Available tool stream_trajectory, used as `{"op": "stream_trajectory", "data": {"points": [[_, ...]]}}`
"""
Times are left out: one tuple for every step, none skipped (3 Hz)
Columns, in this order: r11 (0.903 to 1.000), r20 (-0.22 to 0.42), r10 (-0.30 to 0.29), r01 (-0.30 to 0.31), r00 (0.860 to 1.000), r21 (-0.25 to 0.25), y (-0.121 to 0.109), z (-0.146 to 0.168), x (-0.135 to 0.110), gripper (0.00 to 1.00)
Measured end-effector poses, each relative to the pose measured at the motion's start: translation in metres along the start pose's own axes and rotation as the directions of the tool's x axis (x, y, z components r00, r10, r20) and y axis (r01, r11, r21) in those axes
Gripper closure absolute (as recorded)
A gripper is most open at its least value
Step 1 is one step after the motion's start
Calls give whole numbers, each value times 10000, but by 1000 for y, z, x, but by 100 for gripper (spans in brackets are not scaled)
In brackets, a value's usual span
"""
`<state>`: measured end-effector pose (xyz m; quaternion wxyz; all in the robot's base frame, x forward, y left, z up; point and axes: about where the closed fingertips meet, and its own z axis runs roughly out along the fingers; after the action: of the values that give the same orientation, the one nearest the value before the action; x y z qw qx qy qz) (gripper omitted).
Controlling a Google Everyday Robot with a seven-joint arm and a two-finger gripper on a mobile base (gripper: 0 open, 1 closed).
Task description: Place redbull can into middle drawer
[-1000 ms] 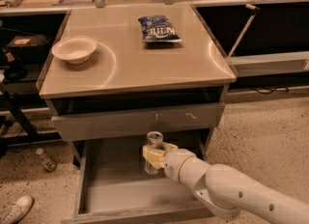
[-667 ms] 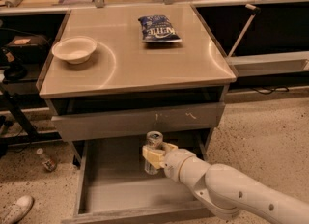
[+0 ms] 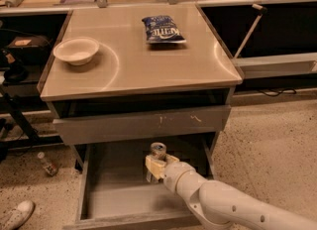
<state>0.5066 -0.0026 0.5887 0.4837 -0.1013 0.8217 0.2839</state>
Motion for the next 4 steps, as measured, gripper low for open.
{"op": "stream_trajectory", "data": {"points": [[9982,158,422,-428,9990,411,-14,14,19,100],[9982,158,422,-428,9990,412,-14,14,19,100],[9967,163,450,-460,9989,674,-14,28,41,100],[9916,485,427,-482,9979,1198,-20,53,68,100]]}}
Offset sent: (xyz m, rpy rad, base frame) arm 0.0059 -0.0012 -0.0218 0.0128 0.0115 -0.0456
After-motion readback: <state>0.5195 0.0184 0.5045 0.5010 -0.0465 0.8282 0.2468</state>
